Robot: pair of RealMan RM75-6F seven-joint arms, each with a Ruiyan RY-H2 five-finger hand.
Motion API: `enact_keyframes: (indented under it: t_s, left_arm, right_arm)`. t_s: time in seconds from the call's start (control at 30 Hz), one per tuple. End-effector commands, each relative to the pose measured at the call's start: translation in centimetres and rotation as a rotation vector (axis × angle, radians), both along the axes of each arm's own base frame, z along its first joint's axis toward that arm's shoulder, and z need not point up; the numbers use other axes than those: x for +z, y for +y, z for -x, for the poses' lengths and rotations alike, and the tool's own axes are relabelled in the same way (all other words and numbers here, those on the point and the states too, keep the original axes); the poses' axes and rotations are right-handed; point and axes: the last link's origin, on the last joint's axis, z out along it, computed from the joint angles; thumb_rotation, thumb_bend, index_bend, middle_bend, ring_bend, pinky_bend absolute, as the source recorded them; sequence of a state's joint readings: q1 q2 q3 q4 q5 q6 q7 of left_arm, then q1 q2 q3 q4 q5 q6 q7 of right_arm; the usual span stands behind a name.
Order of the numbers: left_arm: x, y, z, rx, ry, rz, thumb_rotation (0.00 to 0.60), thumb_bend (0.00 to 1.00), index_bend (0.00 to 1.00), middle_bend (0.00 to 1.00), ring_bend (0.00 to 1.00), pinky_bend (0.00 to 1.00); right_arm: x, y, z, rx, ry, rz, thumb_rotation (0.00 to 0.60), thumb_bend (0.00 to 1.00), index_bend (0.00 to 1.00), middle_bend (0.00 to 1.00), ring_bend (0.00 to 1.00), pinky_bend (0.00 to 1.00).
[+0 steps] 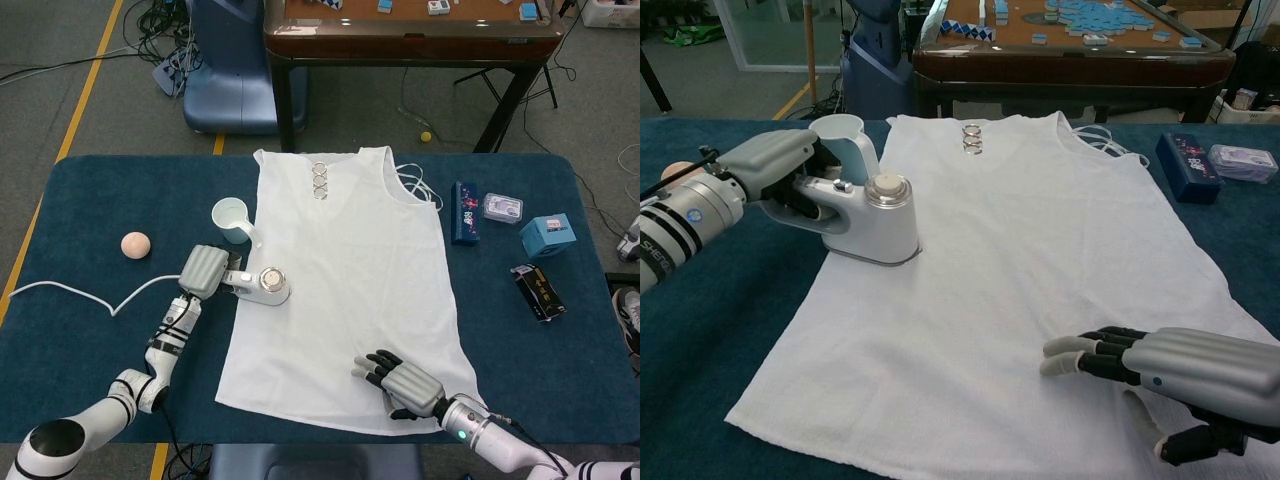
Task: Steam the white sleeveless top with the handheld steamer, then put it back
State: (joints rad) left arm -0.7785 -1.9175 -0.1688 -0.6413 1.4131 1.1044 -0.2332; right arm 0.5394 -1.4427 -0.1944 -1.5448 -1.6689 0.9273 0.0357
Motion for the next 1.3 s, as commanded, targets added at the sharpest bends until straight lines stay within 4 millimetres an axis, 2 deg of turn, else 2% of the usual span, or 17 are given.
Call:
enact_keyframes:
  t_s: [0.03,0.97,1.07,1.3]
  left_arm:
    - [0.5,-0.6,0.5,-0.007,0.007,0.002,0.600,0.27,0.86,0.70,0.56,0.55]
    - [4.0,-6.4,4.5,0.024,0.036,0.053,0.600,0.27,0.86,0.69,0.55,0.54]
    - [4.6,-6.7,4.0,0.015,0.018,0.045,0.600,0.27,0.86,0.69,0.55,0.54]
    - [4.4,-7.0,0.3,-0.053,-0.031,0.059,0.600,0.27,0.85,0.69,0.55,0.54]
  right_arm:
    - [0.1,0.0,0.1,0.000,0.002,0.001,0.466,0.91,0.00,0.03,0.00,0.00]
    - [0.5,0.1,0.1,0.009,-0.003,0.010,0.465,0.91,0.00,0.03,0.00,0.00]
    - [0.6,0.1,0.2,0.007,-0.004,0.010,0.466,0.91,0.00,0.03,0.00,0.00]
    - [0.5,0.1,0.2,0.005,-0.008,0.006,0.466,0.91,0.00,0.03,0.00,0.00]
